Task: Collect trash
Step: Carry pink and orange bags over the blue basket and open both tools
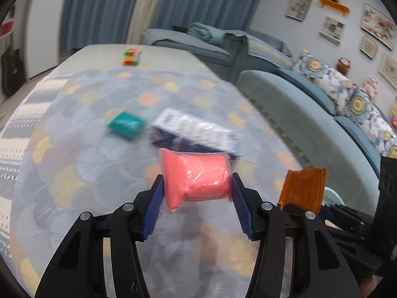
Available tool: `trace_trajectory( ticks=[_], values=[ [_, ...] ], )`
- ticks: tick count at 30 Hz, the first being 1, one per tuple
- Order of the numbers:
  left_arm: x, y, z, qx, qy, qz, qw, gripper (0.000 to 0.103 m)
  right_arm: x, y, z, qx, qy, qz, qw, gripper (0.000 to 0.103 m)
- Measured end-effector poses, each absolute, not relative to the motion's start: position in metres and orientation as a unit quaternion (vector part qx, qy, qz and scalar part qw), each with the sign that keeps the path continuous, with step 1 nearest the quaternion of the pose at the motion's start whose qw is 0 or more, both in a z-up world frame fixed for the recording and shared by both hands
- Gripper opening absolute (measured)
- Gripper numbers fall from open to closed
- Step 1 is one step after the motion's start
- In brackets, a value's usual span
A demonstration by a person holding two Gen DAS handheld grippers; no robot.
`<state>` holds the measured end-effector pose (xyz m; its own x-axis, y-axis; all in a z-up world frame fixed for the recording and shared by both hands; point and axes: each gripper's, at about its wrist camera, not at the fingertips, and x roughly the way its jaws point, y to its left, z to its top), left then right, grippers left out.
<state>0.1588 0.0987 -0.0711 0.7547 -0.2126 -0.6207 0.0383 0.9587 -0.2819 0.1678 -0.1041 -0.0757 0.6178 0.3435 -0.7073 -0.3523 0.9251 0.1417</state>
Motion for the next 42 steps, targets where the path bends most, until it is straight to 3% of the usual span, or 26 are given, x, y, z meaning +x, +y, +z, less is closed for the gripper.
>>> trace_trajectory(
  ticks=[19,26,36,40,41,42],
  values=[
    [0.142,-0.079,0.0,-0.04,0.32,-0.209,0.923,0.051,0.119,-0.295,-0.007,0.05,0.328,0.03,0.943,0.028],
    [0.143,-0.159,-0.01,-0.034,0.342,-0.259,0.903,0.051,0.106,-0.377,-0.033,0.093,0.358,-0.041,0.928,0.028],
    [0.15,-0.236,-0.077,-0.001,0.416,-0.321,0.851,0.051,0.094,-0.439,-0.102,0.132,0.426,-0.098,0.89,0.029],
    [0.156,-0.253,-0.097,0.007,0.439,-0.327,0.837,0.052,0.095,-0.445,-0.123,0.135,0.449,-0.103,0.877,0.032],
    [0.156,-0.256,-0.101,0.009,0.441,-0.327,0.836,0.053,0.096,-0.445,-0.126,0.136,0.451,-0.103,0.876,0.037],
    [0.157,-0.258,-0.102,0.012,0.442,-0.325,0.836,0.053,0.098,-0.446,-0.129,0.138,0.454,-0.101,0.874,0.051]
  ],
)
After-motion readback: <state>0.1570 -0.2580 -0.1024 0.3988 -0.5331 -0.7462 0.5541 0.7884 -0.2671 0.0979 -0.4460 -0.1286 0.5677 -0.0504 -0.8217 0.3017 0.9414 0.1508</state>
